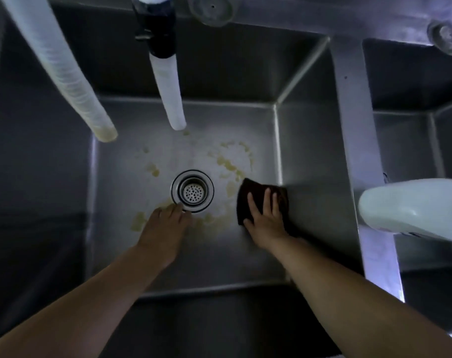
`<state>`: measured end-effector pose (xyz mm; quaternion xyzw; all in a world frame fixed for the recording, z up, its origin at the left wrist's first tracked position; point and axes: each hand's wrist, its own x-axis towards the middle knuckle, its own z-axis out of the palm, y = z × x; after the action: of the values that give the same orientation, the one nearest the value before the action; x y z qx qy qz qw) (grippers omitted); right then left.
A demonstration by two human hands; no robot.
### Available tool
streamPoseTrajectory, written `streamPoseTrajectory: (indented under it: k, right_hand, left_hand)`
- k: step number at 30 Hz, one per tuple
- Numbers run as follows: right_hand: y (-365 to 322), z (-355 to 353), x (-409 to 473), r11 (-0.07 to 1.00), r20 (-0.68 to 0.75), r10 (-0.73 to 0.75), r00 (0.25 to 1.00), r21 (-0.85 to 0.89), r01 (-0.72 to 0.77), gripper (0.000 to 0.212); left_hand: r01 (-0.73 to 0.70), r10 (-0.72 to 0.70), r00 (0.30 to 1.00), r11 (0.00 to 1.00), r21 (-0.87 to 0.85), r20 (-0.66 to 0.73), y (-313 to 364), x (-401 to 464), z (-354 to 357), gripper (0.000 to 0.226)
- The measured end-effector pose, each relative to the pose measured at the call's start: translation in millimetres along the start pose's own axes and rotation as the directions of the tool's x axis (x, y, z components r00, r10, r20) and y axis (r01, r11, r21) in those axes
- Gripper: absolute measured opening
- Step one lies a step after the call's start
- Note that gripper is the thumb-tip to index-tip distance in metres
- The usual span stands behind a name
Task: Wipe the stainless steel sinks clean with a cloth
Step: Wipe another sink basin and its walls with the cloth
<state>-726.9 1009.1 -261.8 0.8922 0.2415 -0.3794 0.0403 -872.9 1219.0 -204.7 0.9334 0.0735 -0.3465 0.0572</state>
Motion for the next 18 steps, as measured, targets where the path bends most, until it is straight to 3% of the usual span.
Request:
streamPoseTrajectory:
  k: [5, 10, 18]
  right_hand:
    - [-17.8, -25.4, 61.7, 0.983, -0.155, 0.094, 0.983, 0.170, -0.067, 0.063]
    - [-25.3, -54.1, 109.7, 0.992, -0.317, 0.081, 0.945, 0.116, -0.046, 0.062]
    - [-19.0, -58.8, 108.4, 0.999, -0.293, 0.002, 0.956, 0.047, 0.012, 0.064]
  left_hand:
    - [0.059, -0.060, 0.997, 0.998, -0.030, -0.039, -7.8, 23.1, 15.9, 0.087]
    - [0.048, -0.048, 0.997, 0.999, -0.007, -0.061, -14.1, 37.1, 25.7, 0.116]
    - [0.071, -0.077, 0.996, 0.991, 0.112, 0.048, -8.5, 34.7, 29.7, 0.127]
